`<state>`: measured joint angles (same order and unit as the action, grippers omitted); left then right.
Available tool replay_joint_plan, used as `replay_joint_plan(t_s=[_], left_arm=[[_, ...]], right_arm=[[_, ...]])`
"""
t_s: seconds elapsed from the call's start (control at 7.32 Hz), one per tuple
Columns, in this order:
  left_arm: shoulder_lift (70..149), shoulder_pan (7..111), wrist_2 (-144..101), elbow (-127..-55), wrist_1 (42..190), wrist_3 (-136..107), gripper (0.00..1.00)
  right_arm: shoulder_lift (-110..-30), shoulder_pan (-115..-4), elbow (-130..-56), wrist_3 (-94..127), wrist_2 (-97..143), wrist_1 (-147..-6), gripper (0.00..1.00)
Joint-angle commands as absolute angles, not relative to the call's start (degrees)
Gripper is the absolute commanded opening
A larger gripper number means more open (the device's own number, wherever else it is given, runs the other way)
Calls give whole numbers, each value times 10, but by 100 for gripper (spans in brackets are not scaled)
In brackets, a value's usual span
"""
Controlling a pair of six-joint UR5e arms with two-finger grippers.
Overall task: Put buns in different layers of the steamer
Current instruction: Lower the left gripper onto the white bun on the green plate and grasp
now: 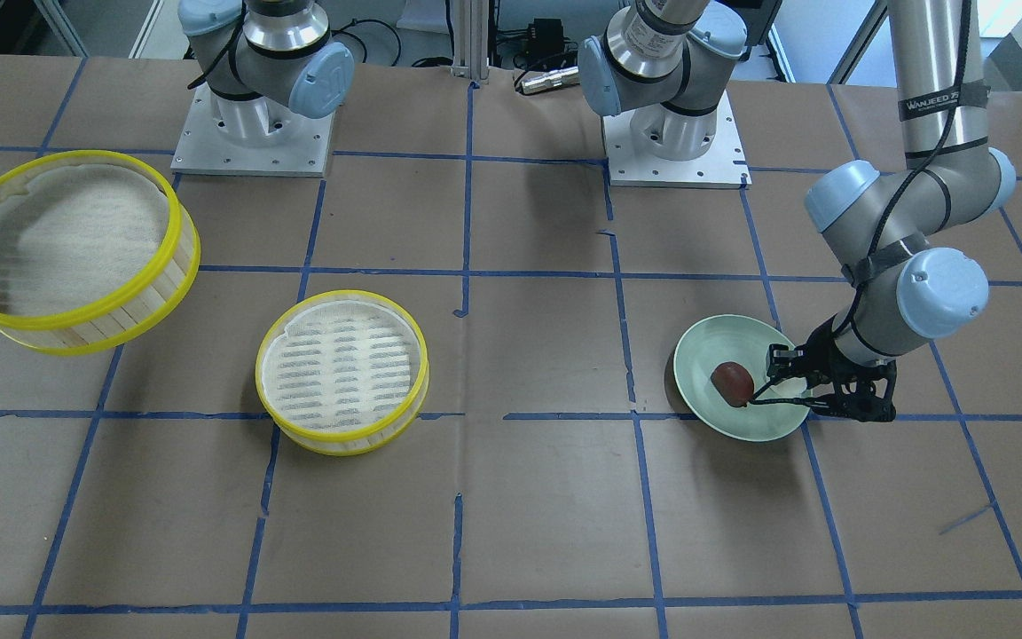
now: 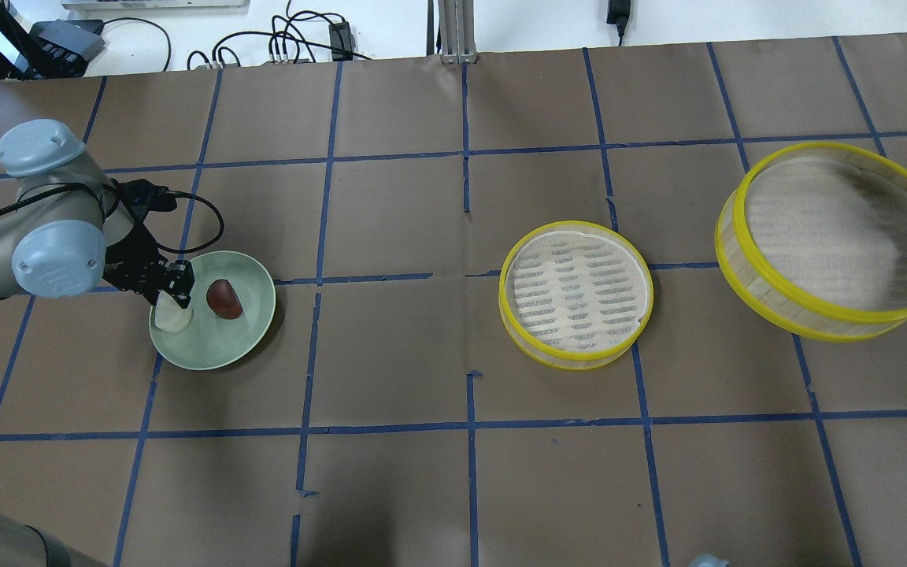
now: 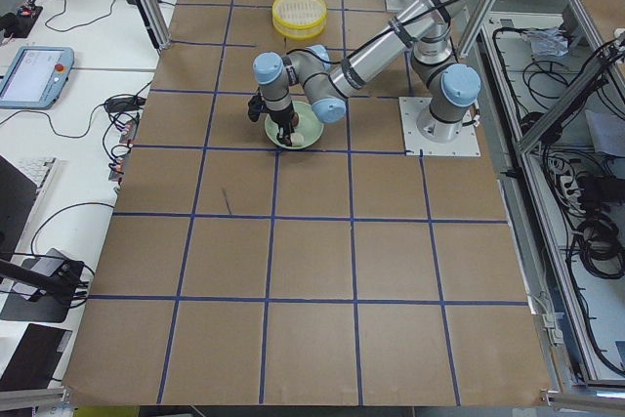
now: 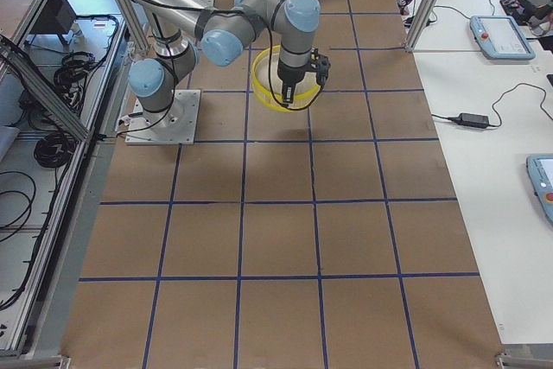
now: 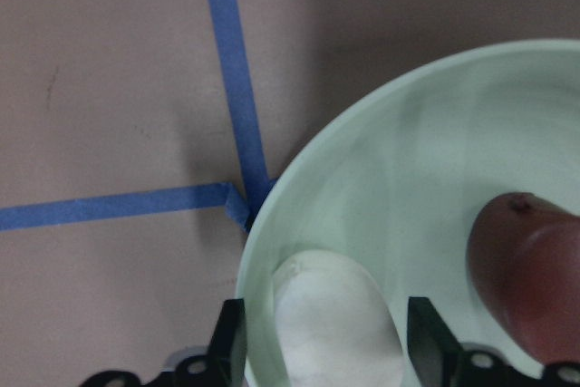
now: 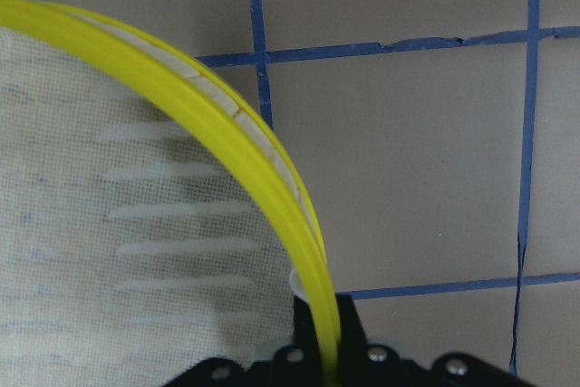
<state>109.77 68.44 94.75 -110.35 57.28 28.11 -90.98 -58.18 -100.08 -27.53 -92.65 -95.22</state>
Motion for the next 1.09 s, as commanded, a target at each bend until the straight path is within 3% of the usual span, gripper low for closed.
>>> replay_joint_plan(t_s=[0.0, 0.41, 0.68, 0.96], left_arm=[[1095, 685, 947, -1102, 573, 280, 39], [1081, 691, 950, -1096, 574, 273, 17], [1047, 695, 950, -1090, 594, 272, 13], [1033, 720, 946, -1034, 677, 217, 8]], right_arm=[[-911, -582, -1003, -275, -926, -953, 10], [-912, -582, -1002, -274, -926, -953, 11], [-912, -582, -1002, -274, -925, -954, 11], [-912, -582, -1002, -275, -925, -954, 12]])
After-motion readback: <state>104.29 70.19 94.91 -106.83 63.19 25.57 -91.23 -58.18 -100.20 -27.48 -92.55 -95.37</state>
